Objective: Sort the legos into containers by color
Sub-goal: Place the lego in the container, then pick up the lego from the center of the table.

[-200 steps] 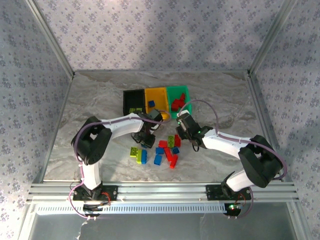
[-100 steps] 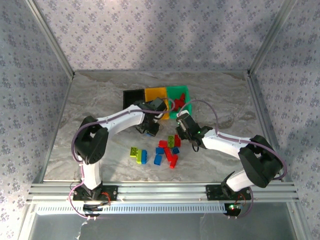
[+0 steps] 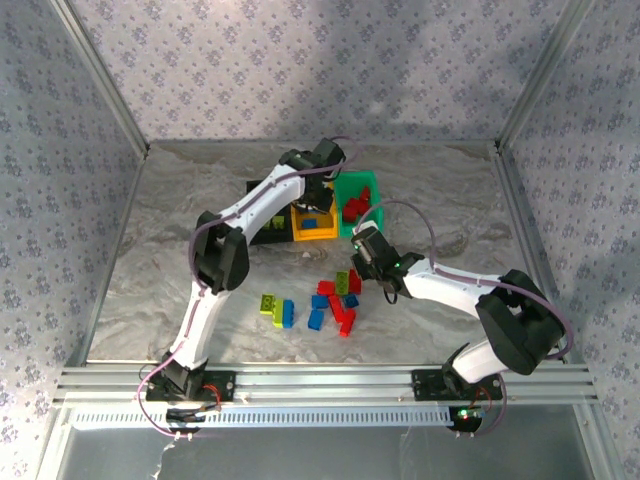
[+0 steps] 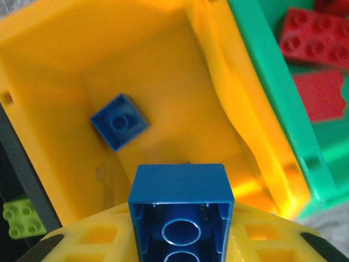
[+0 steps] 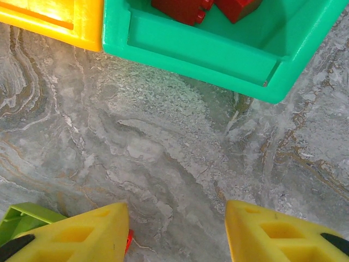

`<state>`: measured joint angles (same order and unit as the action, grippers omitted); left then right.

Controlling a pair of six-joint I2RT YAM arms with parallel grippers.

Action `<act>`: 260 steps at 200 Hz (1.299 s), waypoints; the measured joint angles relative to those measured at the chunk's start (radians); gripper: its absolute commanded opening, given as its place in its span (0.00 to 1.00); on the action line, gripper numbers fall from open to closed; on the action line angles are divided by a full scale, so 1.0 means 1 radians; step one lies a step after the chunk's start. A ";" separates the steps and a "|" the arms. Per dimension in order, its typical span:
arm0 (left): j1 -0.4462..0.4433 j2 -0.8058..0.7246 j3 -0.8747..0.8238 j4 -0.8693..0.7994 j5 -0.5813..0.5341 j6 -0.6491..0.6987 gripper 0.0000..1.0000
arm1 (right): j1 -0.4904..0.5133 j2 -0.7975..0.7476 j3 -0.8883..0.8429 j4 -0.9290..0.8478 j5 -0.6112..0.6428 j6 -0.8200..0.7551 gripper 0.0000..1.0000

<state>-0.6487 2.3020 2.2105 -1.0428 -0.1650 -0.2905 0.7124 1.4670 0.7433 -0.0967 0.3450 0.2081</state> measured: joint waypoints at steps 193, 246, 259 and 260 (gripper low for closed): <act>-0.103 -0.790 -1.023 0.418 -0.071 -0.130 0.54 | 0.030 0.009 0.001 0.033 -0.114 0.032 0.52; -0.090 -0.981 -1.292 0.470 -0.166 -0.148 0.52 | 0.032 -0.011 -0.047 0.046 -0.124 0.130 0.52; -0.077 -1.009 -1.321 0.474 -0.183 -0.149 0.51 | 0.032 -0.021 -0.091 0.048 -0.134 0.176 0.53; -0.076 -1.013 -1.324 0.474 -0.184 -0.149 0.51 | 0.032 -0.022 -0.093 0.048 -0.134 0.178 0.53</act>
<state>-0.7246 1.2892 0.8860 -0.5686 -0.3492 -0.4397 0.7441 1.4448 0.6498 -0.0483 0.2111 0.3859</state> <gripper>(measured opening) 0.513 0.525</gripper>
